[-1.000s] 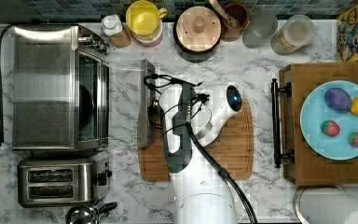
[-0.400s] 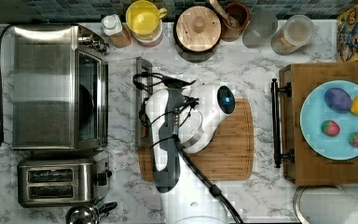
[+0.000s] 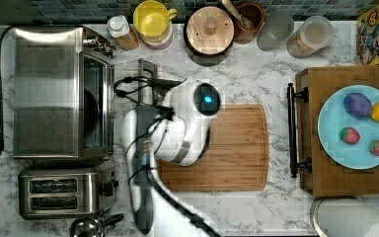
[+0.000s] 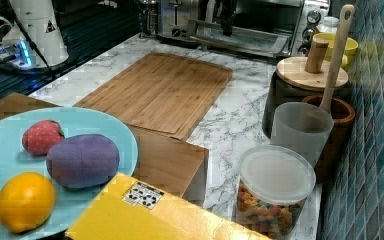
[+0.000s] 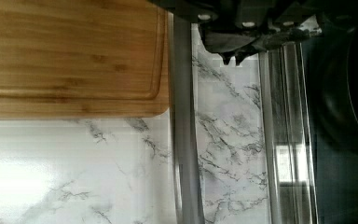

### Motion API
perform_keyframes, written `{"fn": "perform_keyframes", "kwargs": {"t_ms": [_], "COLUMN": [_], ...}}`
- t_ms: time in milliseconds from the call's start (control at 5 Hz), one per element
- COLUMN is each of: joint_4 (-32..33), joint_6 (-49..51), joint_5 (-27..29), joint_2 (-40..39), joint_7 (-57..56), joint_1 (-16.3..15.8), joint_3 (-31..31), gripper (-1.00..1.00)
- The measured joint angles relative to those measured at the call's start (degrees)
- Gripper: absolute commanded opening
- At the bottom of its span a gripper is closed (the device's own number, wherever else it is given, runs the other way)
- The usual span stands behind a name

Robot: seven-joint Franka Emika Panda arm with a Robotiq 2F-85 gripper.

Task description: Close the oven.

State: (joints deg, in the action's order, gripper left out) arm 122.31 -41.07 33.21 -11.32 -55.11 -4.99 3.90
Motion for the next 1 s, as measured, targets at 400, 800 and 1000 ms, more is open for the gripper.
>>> {"fn": "perform_keyframes", "kwargs": {"t_ms": [400, 800, 1000], "joint_4": [-5.71, -12.53, -18.13], "joint_6": [2.29, 5.34, 6.29], "joint_5": [-22.61, -28.08, -36.21], "joint_2": [-0.15, -0.93, -3.97], "joint_7": [21.32, 26.49, 32.02], "joint_1": [-4.05, -7.89, -12.29], "joint_3": [3.47, 6.31, 6.94], "gripper": [-1.00, -1.00, -1.00]}}
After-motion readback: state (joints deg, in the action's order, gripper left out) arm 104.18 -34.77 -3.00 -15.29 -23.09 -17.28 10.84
